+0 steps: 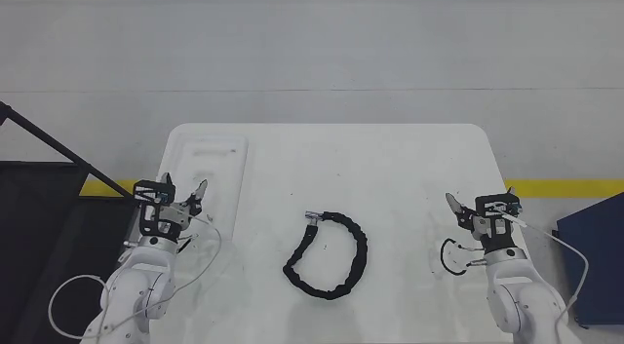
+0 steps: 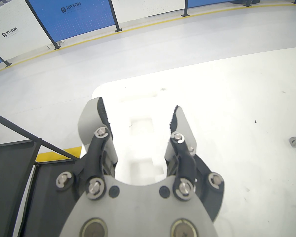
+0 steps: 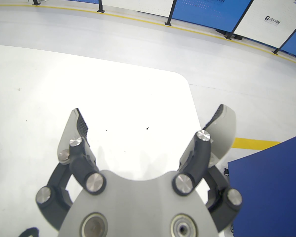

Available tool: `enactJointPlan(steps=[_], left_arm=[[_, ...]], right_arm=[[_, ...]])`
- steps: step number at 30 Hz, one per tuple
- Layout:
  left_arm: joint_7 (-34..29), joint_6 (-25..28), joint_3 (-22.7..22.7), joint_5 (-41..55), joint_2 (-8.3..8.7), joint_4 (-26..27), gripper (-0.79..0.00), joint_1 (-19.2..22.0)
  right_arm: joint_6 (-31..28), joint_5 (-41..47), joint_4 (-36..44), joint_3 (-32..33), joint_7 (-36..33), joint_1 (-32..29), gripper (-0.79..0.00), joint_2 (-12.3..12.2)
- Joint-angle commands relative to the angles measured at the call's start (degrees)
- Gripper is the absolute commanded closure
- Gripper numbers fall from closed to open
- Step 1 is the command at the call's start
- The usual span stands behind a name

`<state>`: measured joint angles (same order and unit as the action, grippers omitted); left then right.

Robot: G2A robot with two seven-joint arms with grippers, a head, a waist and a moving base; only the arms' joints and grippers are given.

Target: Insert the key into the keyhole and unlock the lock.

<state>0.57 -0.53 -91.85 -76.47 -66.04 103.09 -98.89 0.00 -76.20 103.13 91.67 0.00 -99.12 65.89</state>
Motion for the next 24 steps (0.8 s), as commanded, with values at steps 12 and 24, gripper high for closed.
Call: enactJointPlan(steps=[12,24], left_arm=[[-7.19,6.80,-8.68,5.08,0.51,11.28,-0.785,-4.77],[-32.23,21.53,-18.63,16.10,1.90,20.74,-0.785,-7.21]], right_arm=[[0.00,0.00,0.00,0.00,0.00,0.00,-0.785,0.00],[0.00,0.00,0.00,0.00,0.00,0.00,-0.785,0.00]])
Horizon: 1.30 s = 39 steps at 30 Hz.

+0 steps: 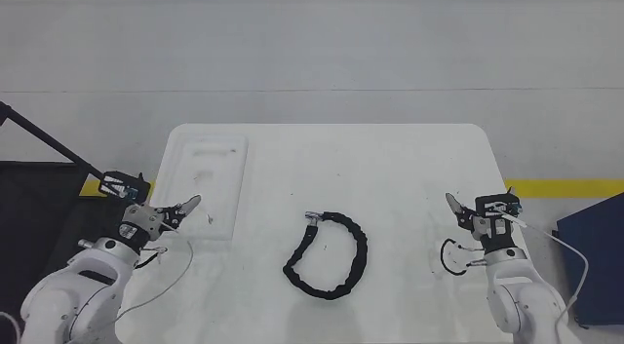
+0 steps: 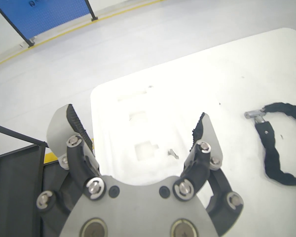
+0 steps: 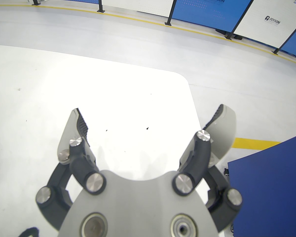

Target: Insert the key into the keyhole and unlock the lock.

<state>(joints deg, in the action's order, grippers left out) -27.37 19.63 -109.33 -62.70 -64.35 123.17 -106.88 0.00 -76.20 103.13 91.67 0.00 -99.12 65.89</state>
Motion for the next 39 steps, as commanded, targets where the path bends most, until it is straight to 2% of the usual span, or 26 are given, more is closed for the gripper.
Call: enactJointPlan(steps=[1,7,11,16,22,24,26,31,34,39], left_arm=[[-7.52,2.59,-1.83,3.61,0.43,0.92,-0.785,1.43],[-20.80,8.48,-4.98,8.23,1.95,0.13,-0.785,8.53],[-30.91,9.54,-3.54,10.96,3.01,-3.85,-0.785,14.40],[-46.05,4.52,1.97,13.89,4.06,-10.53,-0.785,22.96],[-56.69,-2.65,9.17,14.14,4.56,-16.84,-0.785,30.43],[-60.63,-6.82,10.90,15.45,4.60,-18.84,-0.785,32.40],[-60.63,-8.44,13.01,15.41,4.90,-20.33,-0.785,33.43],[-60.63,-17.82,17.12,21.17,5.92,-23.19,-0.785,34.61],[-60.63,-23.43,18.67,23.74,6.80,-22.67,-0.785,34.19],[-60.63,-28.23,20.68,25.69,8.53,-21.27,-0.785,33.08]], right_arm=[[0.00,0.00,0.00,0.00,0.00,0.00,-0.785,0.00],[0.00,0.00,0.00,0.00,0.00,0.00,-0.785,0.00],[0.00,0.00,0.00,0.00,0.00,0.00,-0.785,0.00],[0.00,0.00,0.00,0.00,0.00,0.00,-0.785,0.00],[0.00,0.00,0.00,0.00,0.00,0.00,-0.785,0.00],[0.00,0.00,0.00,0.00,0.00,0.00,-0.785,0.00],[0.00,0.00,0.00,0.00,0.00,0.00,-0.785,0.00],[0.00,0.00,0.00,0.00,0.00,0.00,-0.785,0.00],[0.00,0.00,0.00,0.00,0.00,0.00,-0.785,0.00],[0.00,0.00,0.00,0.00,0.00,0.00,-0.785,0.00]])
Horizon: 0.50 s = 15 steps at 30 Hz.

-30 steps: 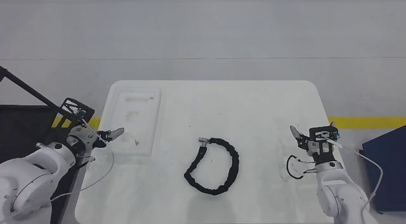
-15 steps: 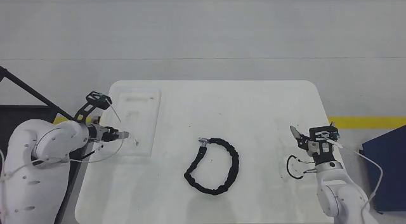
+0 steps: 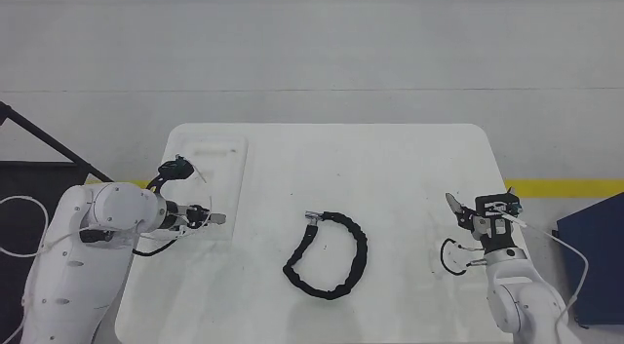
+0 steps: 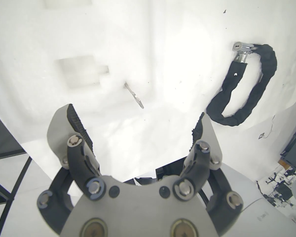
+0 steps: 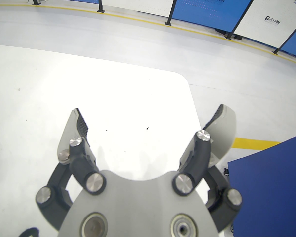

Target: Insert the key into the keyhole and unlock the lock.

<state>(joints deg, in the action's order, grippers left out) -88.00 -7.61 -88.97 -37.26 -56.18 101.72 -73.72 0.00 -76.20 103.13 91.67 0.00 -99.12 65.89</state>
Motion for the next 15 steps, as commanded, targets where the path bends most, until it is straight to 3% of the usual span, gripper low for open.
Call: enactJointPlan(steps=[1,13,15], left_arm=[[0.00,-1.73,0.65,0.33,0.70,0.47,-0.785,-0.10],[0.00,-6.78,3.68,-0.86,3.08,0.10,-0.785,2.16],[0.14,-7.64,4.09,-0.43,3.05,-0.48,-0.714,2.93]], right_arm=[[0.00,0.00,0.00,0.00,0.00,0.00,-0.785,0.00],[0.00,0.00,0.00,0.00,0.00,0.00,-0.785,0.00],[0.00,0.00,0.00,0.00,0.00,0.00,-0.785,0.00]])
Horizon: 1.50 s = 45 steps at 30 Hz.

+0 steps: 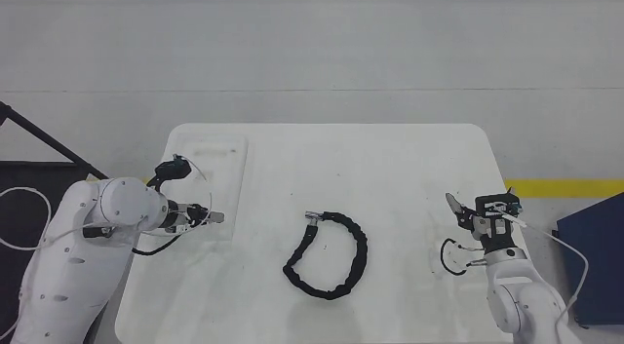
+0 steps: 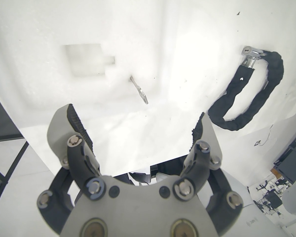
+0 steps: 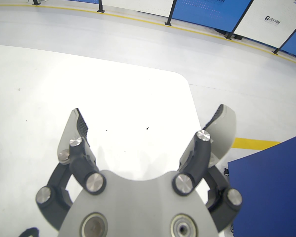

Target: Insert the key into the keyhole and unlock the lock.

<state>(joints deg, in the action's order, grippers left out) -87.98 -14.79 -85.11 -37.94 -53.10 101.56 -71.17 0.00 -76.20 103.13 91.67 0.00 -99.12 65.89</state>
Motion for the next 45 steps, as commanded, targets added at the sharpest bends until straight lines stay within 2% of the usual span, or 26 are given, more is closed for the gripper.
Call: enactJointPlan(steps=[1,7,11,14,20,21,22,23,26,29,41,45], left_arm=[[0.66,-1.25,0.54,0.41,-0.10,-0.75,-0.671,0.70],[1.34,-1.50,3.29,0.45,-0.26,-1.65,-0.594,1.63],[2.72,-1.98,4.80,-0.81,-0.31,-2.74,-0.582,1.38],[3.57,-2.27,5.72,-1.15,-0.39,-3.77,-0.493,1.78],[2.12,-2.38,6.74,0.03,-0.41,-5.05,-0.480,2.71],[2.11,-2.35,6.80,0.02,-0.39,-5.08,-0.462,2.83],[2.52,-2.30,6.82,-0.19,-0.37,-4.99,-0.388,2.90],[2.70,-2.33,6.82,-0.22,-0.35,-4.96,-0.363,2.91],[3.24,-2.62,6.54,-0.14,-0.27,-4.69,-0.354,3.09],[3.41,-2.63,6.35,-0.03,-0.18,-4.37,-0.305,3.12],[2.80,-2.17,6.51,0.32,0.16,-3.52,-0.314,2.27],[2.85,-2.00,6.36,0.45,0.29,-3.60,-0.283,2.23]], right_arm=[[0.00,0.00,0.00,0.00,0.00,0.00,-0.785,0.00],[0.00,0.00,0.00,0.00,0.00,0.00,-0.785,0.00],[0.00,0.00,0.00,0.00,0.00,0.00,-0.785,0.00],[0.00,0.00,0.00,0.00,0.00,0.00,-0.785,0.00],[0.00,0.00,0.00,0.00,0.00,0.00,-0.785,0.00],[0.00,0.00,0.00,0.00,0.00,0.00,-0.785,0.00],[0.00,0.00,0.00,0.00,0.00,0.00,-0.785,0.00],[0.00,0.00,0.00,0.00,0.00,0.00,-0.785,0.00],[0.00,0.00,0.00,0.00,0.00,0.00,-0.785,0.00],[0.00,0.00,0.00,0.00,0.00,0.00,-0.785,0.00],[0.00,0.00,0.00,0.00,0.00,0.00,-0.785,0.00],[0.00,0.00,0.00,0.00,0.00,0.00,-0.785,0.00]])
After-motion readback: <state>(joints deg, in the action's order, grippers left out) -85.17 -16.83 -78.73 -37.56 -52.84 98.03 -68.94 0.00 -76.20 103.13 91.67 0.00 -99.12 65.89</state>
